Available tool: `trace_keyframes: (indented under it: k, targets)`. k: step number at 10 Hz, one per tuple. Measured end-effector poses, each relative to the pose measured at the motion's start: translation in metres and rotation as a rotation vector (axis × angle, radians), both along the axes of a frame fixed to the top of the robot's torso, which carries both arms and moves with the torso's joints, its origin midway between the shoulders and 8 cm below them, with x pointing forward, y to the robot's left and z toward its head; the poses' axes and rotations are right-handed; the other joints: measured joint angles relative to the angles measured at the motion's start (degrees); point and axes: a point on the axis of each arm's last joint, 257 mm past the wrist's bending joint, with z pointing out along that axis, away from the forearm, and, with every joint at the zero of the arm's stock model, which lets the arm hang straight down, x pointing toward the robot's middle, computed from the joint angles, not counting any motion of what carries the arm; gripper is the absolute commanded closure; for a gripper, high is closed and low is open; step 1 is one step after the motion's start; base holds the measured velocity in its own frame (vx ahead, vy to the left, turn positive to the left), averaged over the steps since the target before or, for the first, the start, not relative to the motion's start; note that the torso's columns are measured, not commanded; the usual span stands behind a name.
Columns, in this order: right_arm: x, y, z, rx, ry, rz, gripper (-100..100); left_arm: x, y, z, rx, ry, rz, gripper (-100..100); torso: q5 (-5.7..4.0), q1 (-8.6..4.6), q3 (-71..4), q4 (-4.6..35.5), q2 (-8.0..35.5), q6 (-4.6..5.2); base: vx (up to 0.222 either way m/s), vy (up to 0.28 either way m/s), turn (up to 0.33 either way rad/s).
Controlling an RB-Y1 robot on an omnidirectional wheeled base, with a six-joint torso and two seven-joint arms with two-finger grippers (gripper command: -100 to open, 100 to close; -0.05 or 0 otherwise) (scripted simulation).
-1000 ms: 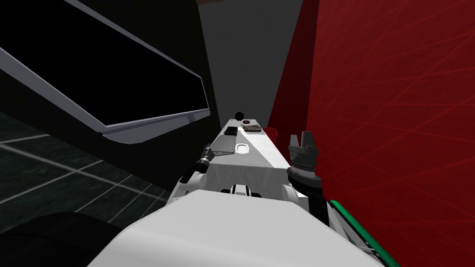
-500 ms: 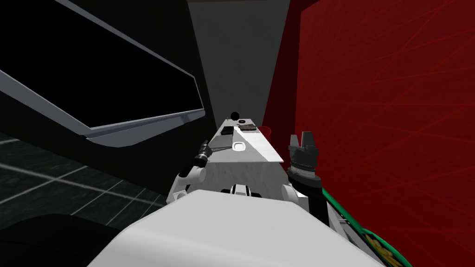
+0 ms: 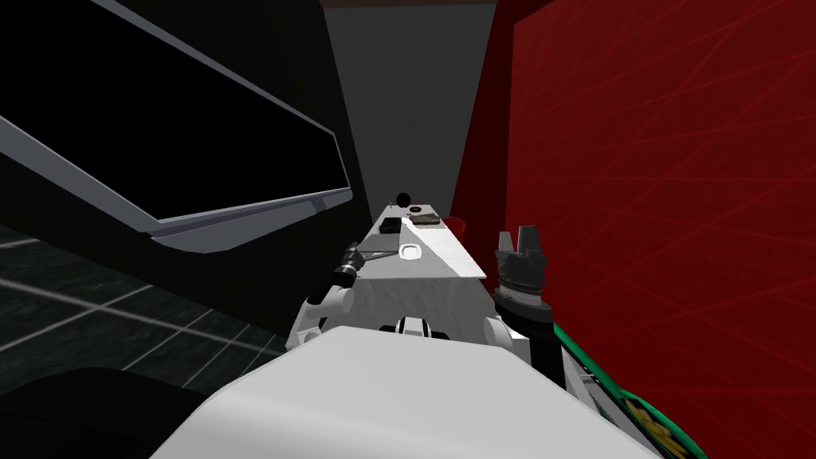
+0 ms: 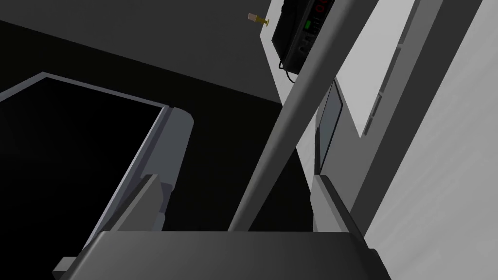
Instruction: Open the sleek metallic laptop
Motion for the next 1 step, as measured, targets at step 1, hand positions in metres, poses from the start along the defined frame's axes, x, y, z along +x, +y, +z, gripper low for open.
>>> trace_keyframes:
  k: [1]
  targets:
    - [0.0, 0.0, 0.0, 0.0, 0.0, 0.0, 0, 0.0, 0.0, 0.0, 0.0, 0.0, 0.0, 0, 0.0, 0.02, 0.0, 0.0, 0.0, 0.01, 0.0, 0.0, 0.0]
